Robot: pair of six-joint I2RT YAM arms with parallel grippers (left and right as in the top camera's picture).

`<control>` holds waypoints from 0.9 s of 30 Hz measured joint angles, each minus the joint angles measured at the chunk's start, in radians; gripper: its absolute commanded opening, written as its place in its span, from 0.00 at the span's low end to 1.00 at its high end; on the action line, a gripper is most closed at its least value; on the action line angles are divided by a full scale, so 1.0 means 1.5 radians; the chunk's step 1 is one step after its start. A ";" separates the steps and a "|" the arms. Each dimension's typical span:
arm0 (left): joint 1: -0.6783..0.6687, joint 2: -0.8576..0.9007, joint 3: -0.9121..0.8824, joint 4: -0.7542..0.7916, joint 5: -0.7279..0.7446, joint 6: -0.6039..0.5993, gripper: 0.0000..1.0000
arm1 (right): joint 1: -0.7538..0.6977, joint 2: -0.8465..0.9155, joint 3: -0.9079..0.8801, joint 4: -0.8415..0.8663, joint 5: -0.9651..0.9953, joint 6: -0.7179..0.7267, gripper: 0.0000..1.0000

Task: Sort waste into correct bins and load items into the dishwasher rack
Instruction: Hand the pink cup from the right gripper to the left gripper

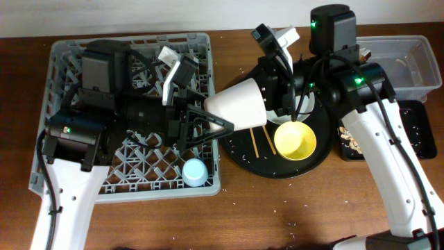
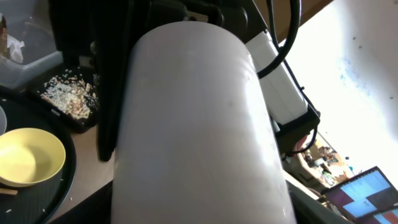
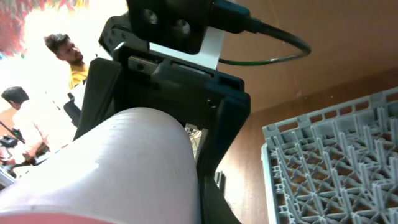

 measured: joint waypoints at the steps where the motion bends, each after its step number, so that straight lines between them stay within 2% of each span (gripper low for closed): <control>1: 0.000 0.000 0.000 0.000 0.000 0.000 0.65 | 0.001 0.000 0.000 0.000 0.002 0.007 0.04; 5: 0.000 0.000 0.000 0.002 0.000 -0.001 0.65 | 0.004 0.000 0.000 0.000 0.006 0.021 0.04; 9: 0.000 0.000 -0.001 0.028 -0.002 -0.007 0.58 | 0.003 0.000 0.002 -0.003 0.009 0.031 0.04; 12: 0.000 0.000 -0.002 0.051 -0.003 -0.016 0.60 | 0.001 0.000 0.007 -0.004 0.014 0.031 0.04; 14: 0.000 0.000 -0.003 0.065 -0.003 -0.018 0.74 | 0.000 -0.001 0.009 -0.004 0.016 0.032 0.04; 17: 0.000 0.000 -0.005 0.093 0.002 -0.036 0.81 | 0.000 -0.001 0.009 -0.005 0.019 0.034 0.04; 19: 0.000 0.000 -0.006 0.104 0.006 -0.047 0.95 | -0.001 -0.001 0.010 -0.004 0.024 0.034 0.04; 21: -0.001 0.000 -0.007 0.109 0.010 -0.056 0.90 | -0.001 -0.001 0.012 -0.005 0.032 0.035 0.04; 23: -0.001 -0.001 -0.007 0.110 0.010 -0.061 0.74 | -0.001 -0.001 0.012 -0.005 0.033 0.034 0.04; 25: -0.001 -0.001 -0.008 0.114 0.004 -0.065 0.66 | -0.001 -0.002 0.013 -0.005 0.030 0.034 0.04; 27: -0.002 0.000 -0.008 0.120 -0.001 -0.065 0.67 | -0.001 -0.005 0.015 -0.005 0.028 0.035 0.04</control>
